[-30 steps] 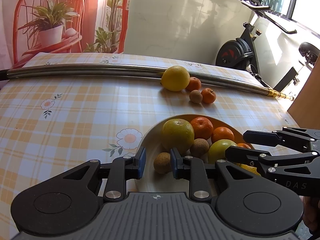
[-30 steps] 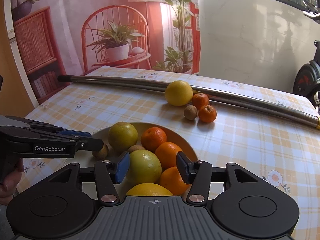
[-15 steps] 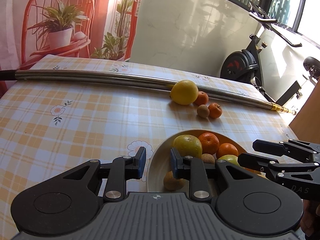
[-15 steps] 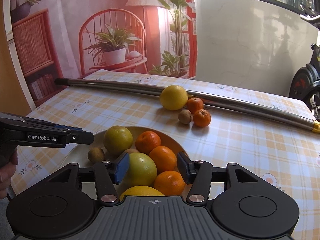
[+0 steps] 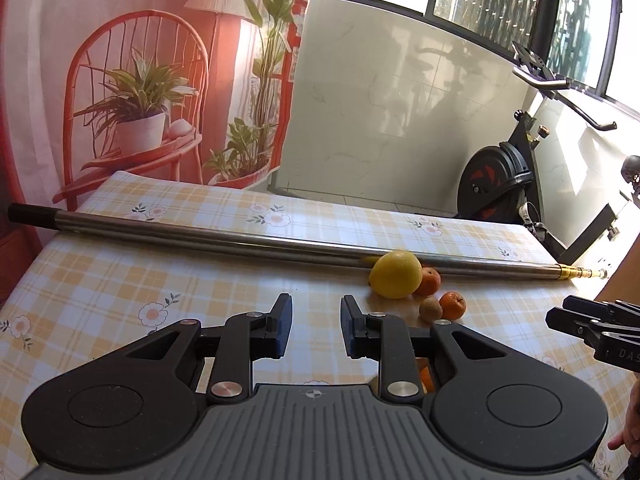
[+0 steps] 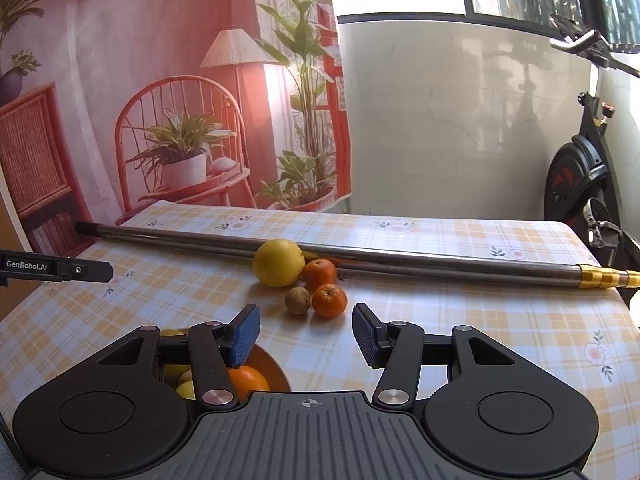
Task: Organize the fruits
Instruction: 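Grasp a tangerine with the right tool while the left tool moves to a kiwi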
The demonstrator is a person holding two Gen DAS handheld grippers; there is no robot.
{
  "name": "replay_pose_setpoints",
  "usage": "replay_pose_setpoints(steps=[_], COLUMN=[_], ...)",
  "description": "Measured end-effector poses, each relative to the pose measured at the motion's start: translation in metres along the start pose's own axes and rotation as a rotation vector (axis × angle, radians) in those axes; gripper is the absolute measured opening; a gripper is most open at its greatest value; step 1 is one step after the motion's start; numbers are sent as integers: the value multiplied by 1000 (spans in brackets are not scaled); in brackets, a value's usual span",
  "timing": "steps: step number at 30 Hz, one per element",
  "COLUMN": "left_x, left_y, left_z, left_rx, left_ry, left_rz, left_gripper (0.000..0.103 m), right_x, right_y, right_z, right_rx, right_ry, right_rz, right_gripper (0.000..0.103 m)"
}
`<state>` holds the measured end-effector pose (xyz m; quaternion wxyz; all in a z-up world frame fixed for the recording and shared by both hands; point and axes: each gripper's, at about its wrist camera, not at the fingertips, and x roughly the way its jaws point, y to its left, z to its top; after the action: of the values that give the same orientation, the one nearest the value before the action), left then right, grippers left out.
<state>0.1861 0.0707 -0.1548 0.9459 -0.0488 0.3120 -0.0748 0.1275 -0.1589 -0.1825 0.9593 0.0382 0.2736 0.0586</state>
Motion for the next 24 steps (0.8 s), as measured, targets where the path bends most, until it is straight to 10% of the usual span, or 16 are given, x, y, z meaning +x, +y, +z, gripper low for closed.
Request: replay_pose_setpoints(steps=[13, 24], left_x=[16, 68], left_y=[-10, -41], left_z=[68, 57], left_rx=[-66, 2], left_ry=[-104, -16], left_rz=[30, -47], left_gripper=[28, 28], right_x=[41, 110], right_y=[-43, -55], right_z=[18, 8], right_rx=[-31, -2], right_ry=[-33, 69], right_rz=[-17, 76], right_gripper=[46, 42])
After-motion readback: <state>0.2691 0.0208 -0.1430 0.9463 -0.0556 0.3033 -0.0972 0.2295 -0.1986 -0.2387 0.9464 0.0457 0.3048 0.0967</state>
